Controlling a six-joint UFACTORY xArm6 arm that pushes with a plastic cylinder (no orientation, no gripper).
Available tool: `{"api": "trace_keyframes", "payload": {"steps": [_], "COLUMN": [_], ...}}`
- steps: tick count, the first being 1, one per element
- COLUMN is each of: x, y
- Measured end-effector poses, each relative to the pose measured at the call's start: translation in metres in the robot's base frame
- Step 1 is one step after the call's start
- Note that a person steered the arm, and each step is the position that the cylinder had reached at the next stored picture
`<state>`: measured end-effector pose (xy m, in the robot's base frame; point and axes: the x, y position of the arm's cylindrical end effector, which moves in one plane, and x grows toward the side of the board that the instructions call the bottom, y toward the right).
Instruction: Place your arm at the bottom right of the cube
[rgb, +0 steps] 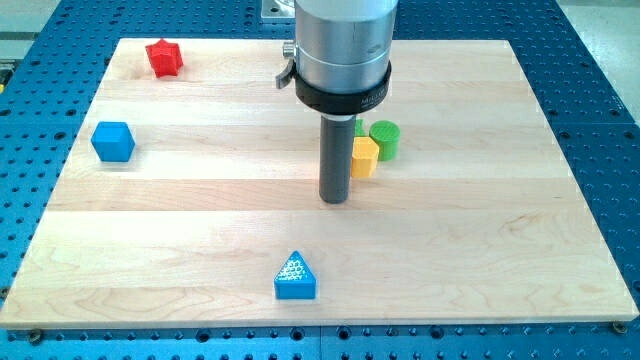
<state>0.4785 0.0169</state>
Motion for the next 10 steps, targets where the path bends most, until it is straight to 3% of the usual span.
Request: {"api": "trace_keyframes", "payload": {"steps": [1,3,5,8,10], "x": [0.0,-0.034,-0.034,-0.034,-0.006], "y": [-0.027,0.004,-0.063,-0.083,-0.187]}}
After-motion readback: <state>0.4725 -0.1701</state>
